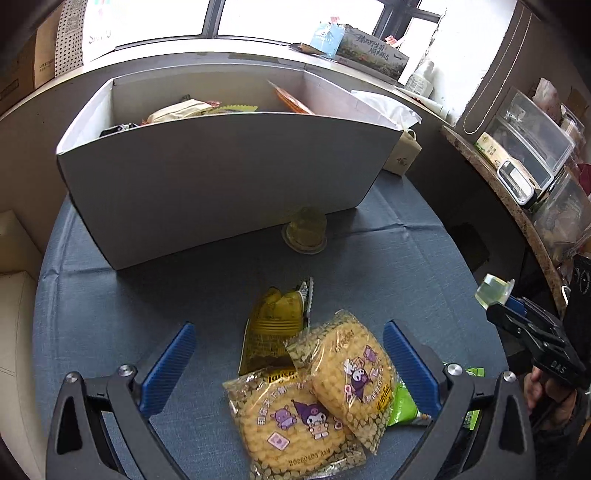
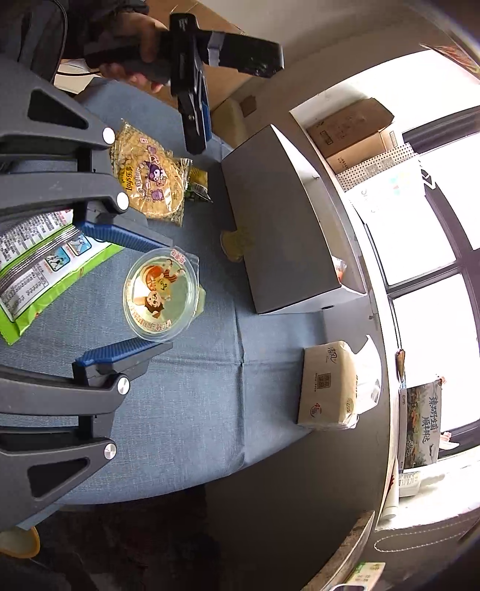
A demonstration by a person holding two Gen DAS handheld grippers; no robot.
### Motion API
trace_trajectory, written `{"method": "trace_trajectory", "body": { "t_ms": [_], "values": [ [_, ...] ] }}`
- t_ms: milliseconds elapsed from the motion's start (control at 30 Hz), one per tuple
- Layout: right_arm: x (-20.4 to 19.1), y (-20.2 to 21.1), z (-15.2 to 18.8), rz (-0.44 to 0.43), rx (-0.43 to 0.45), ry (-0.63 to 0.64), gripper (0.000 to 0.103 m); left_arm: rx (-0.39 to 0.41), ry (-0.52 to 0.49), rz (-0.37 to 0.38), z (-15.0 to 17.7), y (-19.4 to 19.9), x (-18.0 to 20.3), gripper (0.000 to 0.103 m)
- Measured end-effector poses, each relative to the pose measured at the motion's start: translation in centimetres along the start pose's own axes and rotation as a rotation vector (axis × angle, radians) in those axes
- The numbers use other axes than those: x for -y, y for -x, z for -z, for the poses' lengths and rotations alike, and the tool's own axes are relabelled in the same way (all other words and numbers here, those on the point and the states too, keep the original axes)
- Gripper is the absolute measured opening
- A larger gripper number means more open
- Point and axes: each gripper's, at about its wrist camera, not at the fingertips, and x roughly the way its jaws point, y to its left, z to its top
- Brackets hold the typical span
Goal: Organize snacks
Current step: 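Grasp yellow chip bag with left tool while right tool grasps round jelly cup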
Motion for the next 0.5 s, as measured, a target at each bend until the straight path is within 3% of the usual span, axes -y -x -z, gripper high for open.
{"method": "trace_trajectory", "body": {
  "t_ms": [200,233,300,333,400,500],
  "values": [
    [0.2,0.3,0.9,0.005,-0.006,-0.006,0.05,-0.034,-0.031,-0.099,-0.9,-3.5,0.2,0.097],
    [0.2,0.2,1.0,0.004,-0.011,-0.008,0.05,-0.035,-0.052,-0.126,-0.8,-3.8,0.4,0.093],
    [0.1,-0.1,1.1,0.002,-0.025,-0.005,0.05,-0.041,-0.073,-0.148,-0.4,-4.3,0.5,0.058],
    [0.0,-0.2,1.3,0.002,-0.026,0.0,0.05,-0.046,-0.061,-0.117,-0.3,-4.5,0.3,0.046],
    [-0.4,-0.3,1.4,-0.003,-0.032,0.014,0.05,-0.031,-0.035,-0.104,-0.2,-4.2,-0.4,0.039],
    [-1.0,-0.4,1.6,-0.007,-0.037,0.033,0.05,0.029,-0.037,-0.102,-0.2,-2.9,-1.0,0.037]
  ]
}}
